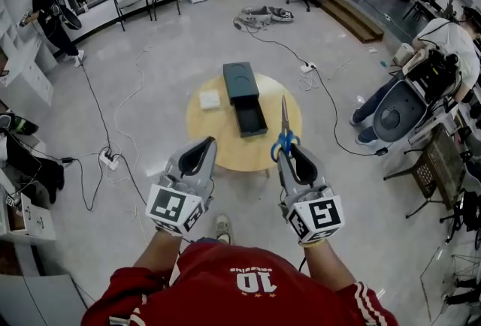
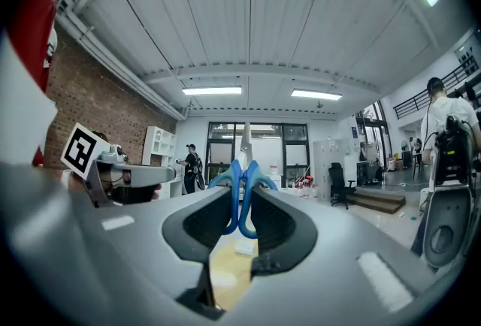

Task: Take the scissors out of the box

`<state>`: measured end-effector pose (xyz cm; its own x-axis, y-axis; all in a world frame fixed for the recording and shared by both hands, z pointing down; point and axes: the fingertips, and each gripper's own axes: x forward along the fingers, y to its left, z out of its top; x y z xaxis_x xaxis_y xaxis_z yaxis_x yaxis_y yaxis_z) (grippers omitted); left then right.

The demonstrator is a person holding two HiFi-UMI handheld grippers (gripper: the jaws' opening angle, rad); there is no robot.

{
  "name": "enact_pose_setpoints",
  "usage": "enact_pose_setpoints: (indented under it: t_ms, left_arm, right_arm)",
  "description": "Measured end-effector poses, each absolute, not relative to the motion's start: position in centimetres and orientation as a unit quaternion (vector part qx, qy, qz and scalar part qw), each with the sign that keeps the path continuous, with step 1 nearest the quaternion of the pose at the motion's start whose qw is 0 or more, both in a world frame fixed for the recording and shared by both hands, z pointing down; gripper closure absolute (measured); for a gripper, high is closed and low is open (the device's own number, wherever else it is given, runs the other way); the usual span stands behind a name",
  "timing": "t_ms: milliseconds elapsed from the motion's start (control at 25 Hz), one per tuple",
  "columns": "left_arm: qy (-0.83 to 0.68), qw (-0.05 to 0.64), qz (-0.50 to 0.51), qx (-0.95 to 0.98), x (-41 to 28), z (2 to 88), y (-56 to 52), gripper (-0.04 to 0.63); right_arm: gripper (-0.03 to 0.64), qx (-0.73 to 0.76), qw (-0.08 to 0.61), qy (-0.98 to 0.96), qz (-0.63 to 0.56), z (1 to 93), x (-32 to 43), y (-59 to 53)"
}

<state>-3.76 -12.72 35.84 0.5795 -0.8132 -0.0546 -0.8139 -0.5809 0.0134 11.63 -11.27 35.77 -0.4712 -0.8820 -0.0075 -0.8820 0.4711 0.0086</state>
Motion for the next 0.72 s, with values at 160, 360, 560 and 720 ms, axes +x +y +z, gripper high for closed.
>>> enact_pose_setpoints:
  t_ms: [160,360,560,720]
  left_arm:
    - [0.458,0.008,0.022,-0.889,-3.2,36.4,-8.7,0.592]
    - [0.463,0.013,0.024,-0.886,-2.4,36.4,-4.6,0.592]
    - [0.467,0.015,0.031,-0.884,-2.3,35.8,-2.0,0.592]
    - [0.467,0.019,0.032,-0.884,-2.1,35.6,-0.8,0.592]
  right_arm:
    - [0.532,-0.521,-0.002,0.853,0.013,36.1,12.4,-7.0]
    - [0.532,-0.524,0.000,0.852,0.020,36.2,13.6,-2.6]
    - [0.532,-0.530,0.011,0.848,0.028,35.1,13.9,-0.2]
    - [0.532,-0.530,0.019,0.847,0.029,34.5,14.0,1.0]
